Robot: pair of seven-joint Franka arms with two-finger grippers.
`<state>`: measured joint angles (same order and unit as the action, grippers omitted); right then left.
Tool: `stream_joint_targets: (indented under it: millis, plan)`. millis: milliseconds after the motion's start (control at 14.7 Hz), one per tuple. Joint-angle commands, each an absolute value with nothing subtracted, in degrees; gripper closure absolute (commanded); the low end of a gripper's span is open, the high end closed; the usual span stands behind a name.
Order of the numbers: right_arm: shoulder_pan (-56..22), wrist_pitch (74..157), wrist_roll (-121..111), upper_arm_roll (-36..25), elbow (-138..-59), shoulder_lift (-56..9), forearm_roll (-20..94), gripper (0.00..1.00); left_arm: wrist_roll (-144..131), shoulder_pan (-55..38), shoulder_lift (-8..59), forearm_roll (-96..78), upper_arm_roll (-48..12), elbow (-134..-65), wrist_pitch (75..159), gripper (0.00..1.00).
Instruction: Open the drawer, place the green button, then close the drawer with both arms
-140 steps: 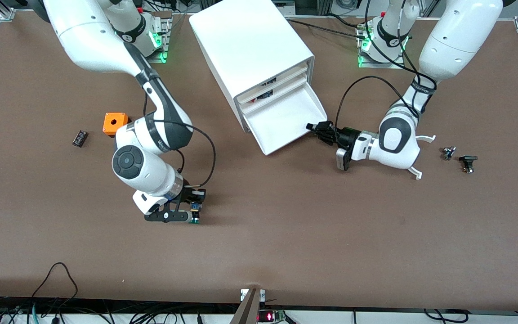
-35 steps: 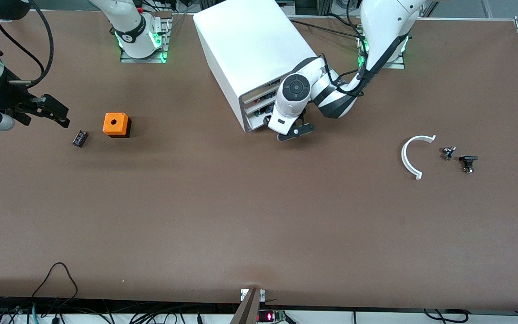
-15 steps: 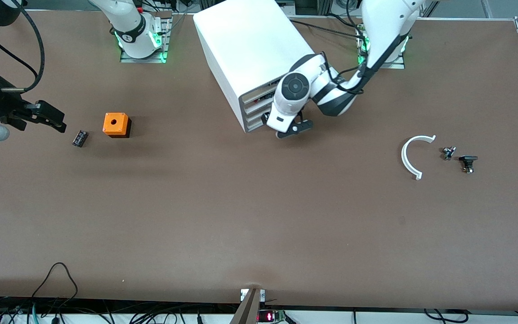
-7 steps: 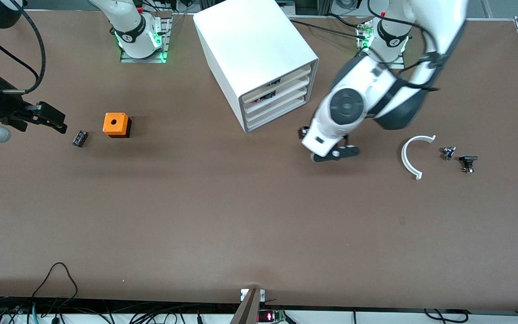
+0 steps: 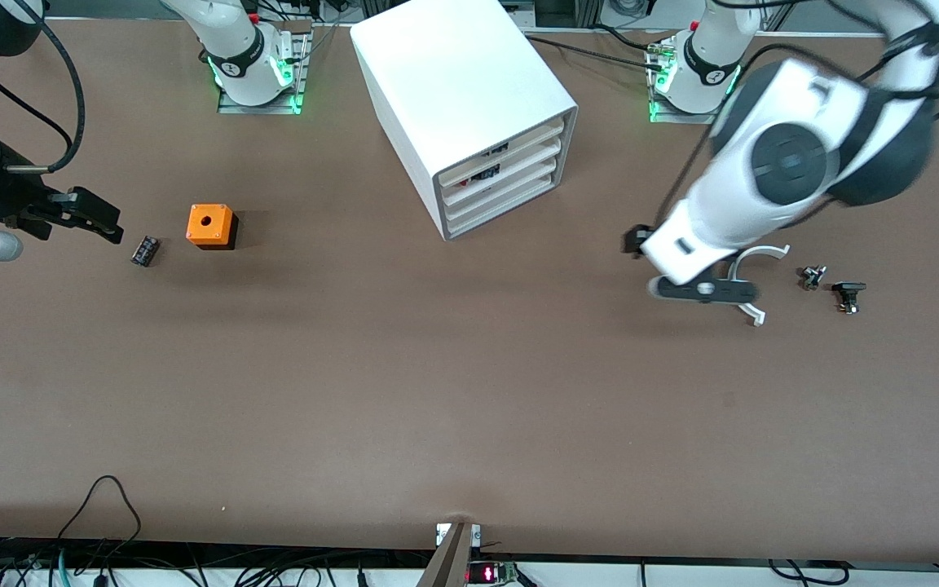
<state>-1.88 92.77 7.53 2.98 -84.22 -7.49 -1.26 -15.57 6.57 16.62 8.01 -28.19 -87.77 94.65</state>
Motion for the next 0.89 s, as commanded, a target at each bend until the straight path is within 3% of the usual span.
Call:
stream_joint_targets:
  millis: [0,205,545,818]
  plan:
    - [-1.93,91.67,6.94,2.9,-82.27,-8.61,-0.44,0.0,-0.75,3.44,9.77,4.85,-17.0,-89.47,94.13,0.0]
    - [-1.93,91.67,6.94,2.9,-82.27,-8.7,-0.44,0.0,4.56,-1.05,5.99,3.43,-7.14,-90.61,94.57,0.0]
    - [-1.93,91.67,6.86,2.9,-82.27,-8.7,-0.44,0.0,3.34,-2.55,-1.4,1.14,-2.81,-97.2,98.43,0.0]
    - [-1.85,91.67,6.86,2.9,-82.27,-8.7,-0.44,0.0,3.52,-2.37,-1.41,1.14,-2.11,-96.95,97.57,0.0]
